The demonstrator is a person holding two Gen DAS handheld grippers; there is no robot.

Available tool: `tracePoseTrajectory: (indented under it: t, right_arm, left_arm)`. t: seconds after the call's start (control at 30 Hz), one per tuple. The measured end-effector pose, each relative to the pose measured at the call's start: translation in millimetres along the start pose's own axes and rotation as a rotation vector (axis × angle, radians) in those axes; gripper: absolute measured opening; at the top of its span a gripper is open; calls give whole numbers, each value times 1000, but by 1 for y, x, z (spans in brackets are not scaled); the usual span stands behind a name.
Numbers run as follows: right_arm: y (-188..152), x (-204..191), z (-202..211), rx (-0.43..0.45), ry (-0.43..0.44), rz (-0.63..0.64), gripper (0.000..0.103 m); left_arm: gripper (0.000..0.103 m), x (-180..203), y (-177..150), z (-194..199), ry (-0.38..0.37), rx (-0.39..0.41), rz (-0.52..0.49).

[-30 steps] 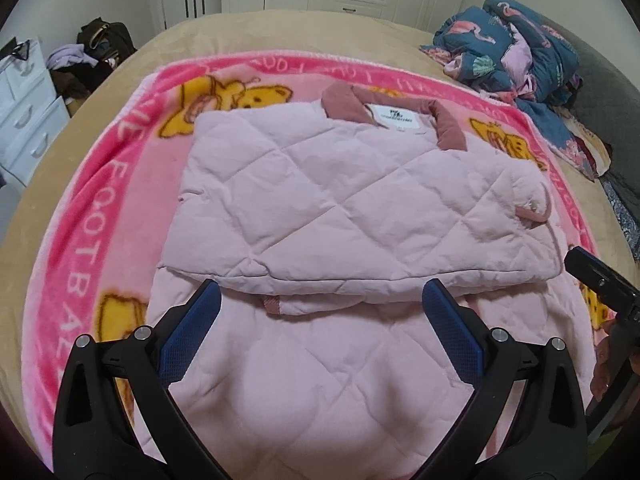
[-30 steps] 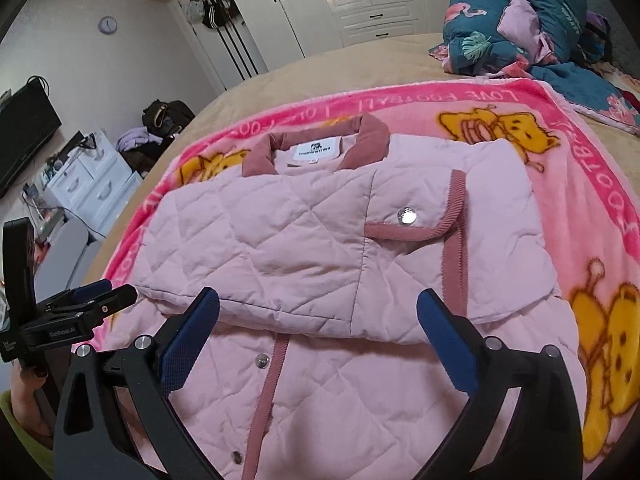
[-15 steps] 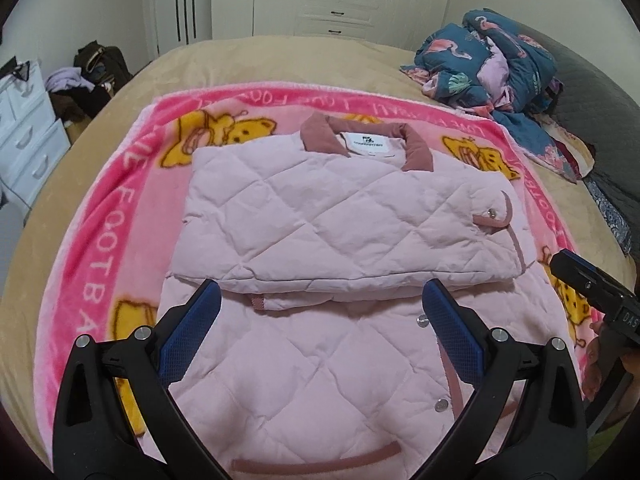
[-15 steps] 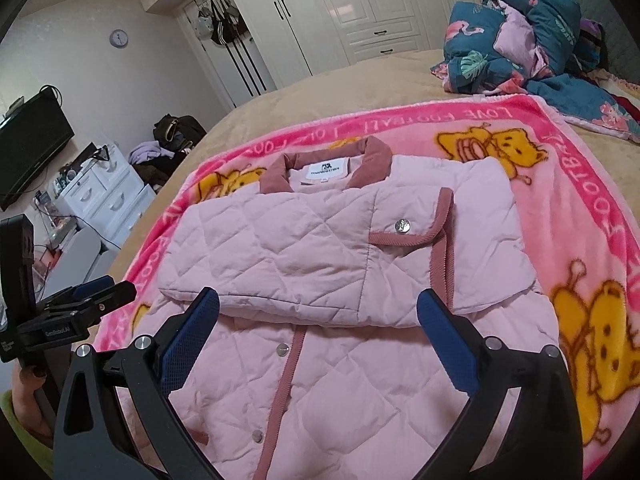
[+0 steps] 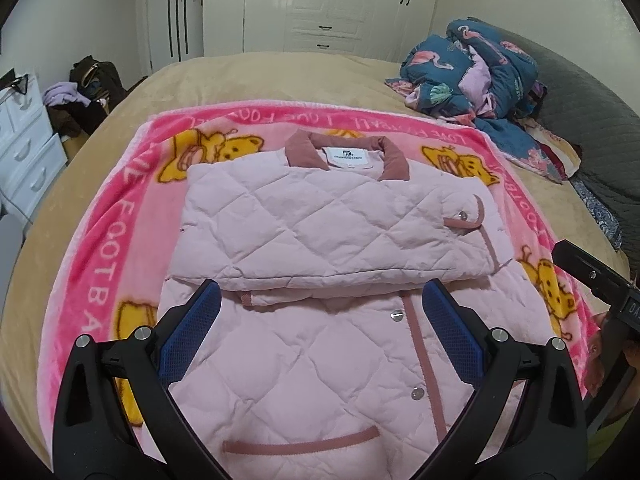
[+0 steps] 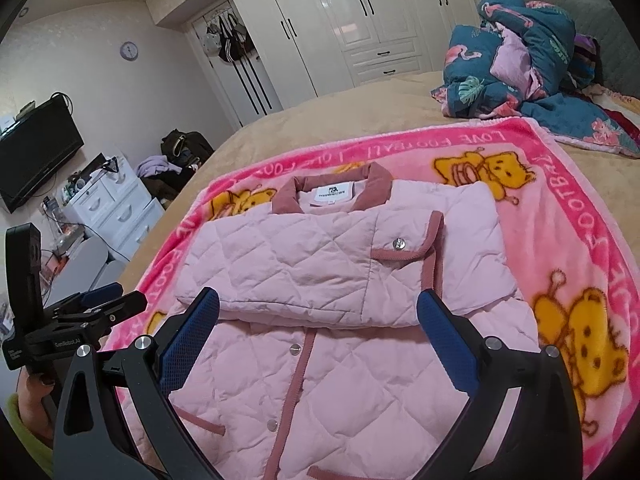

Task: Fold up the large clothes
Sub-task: 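Move both tools back over the jacket toward its ribbed hem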

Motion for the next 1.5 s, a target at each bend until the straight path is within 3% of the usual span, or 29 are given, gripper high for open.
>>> tracePoseTrajectory:
  t: [0.83,1.5]
  right_arm:
    - [20,-33,70,76,37,43,99]
    - [10,-46,118,104,52,62,99]
  left_arm:
    - [95,11,14,67,-11,102,-43]
    - [95,5,1,108,-10,149,-33]
Point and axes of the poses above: each gripper's, at about its wrist camera, not at the fingertips, and z roughly against the way its jaws point, x to its right, y to its top, the point moved 9 cm from there along -z, roughly the way its jaws point, and after that the axes turned 14 degrees about x, right-handed, at the moved point
